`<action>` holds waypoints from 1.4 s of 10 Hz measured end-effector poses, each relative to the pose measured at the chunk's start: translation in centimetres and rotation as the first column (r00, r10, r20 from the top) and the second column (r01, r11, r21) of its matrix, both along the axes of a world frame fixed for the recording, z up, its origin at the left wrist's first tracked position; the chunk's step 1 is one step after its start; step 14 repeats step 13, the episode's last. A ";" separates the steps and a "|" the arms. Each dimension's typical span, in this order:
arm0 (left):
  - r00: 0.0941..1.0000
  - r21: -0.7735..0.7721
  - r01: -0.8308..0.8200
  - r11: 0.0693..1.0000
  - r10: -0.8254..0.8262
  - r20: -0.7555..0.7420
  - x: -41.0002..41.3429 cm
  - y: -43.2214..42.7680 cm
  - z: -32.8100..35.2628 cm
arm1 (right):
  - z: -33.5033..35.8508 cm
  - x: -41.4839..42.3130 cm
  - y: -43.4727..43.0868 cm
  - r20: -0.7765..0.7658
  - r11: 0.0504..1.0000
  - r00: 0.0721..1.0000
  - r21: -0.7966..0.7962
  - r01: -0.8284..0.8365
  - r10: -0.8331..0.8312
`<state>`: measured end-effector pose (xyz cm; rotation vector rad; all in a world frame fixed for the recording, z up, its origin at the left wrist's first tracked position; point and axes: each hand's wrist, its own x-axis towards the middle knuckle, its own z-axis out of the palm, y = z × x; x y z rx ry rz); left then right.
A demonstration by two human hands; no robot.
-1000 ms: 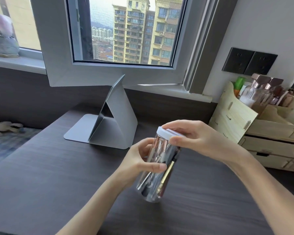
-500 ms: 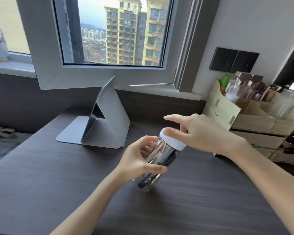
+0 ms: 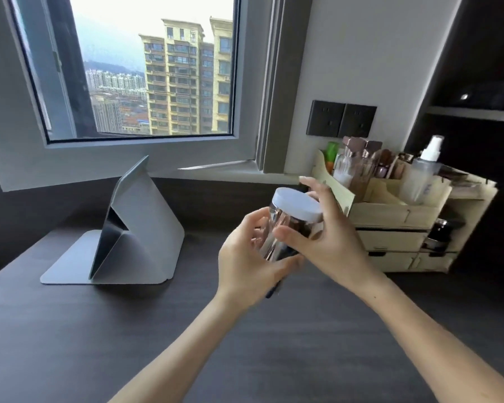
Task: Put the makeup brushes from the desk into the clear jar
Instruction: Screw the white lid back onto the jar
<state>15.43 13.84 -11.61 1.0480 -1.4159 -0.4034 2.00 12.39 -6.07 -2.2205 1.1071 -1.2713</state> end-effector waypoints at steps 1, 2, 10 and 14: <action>0.995 -0.040 0.080 0.996 -0.077 0.069 -2.6 -1.5 2.1 | 0.8 -1.9 0.1 0.190 0.990 0.977 -0.085 0.114 -0.096; 0.950 -0.099 0.155 0.983 -0.121 0.288 -4.6 -3.5 4.5 | 2.5 -5.0 -0.5 0.297 0.955 0.939 -0.180 0.235 -0.175; 0.917 0.176 0.354 0.918 -0.378 0.125 -12.2 -14.1 6.1 | 4.9 -14.8 -14.4 0.067 0.728 0.758 -0.233 0.644 -0.649; 0.916 0.226 0.399 0.889 -0.399 -0.045 -12.1 -14.8 6.1 | 5.7 -14.4 -14.6 -0.121 0.709 0.701 -0.209 0.674 -0.703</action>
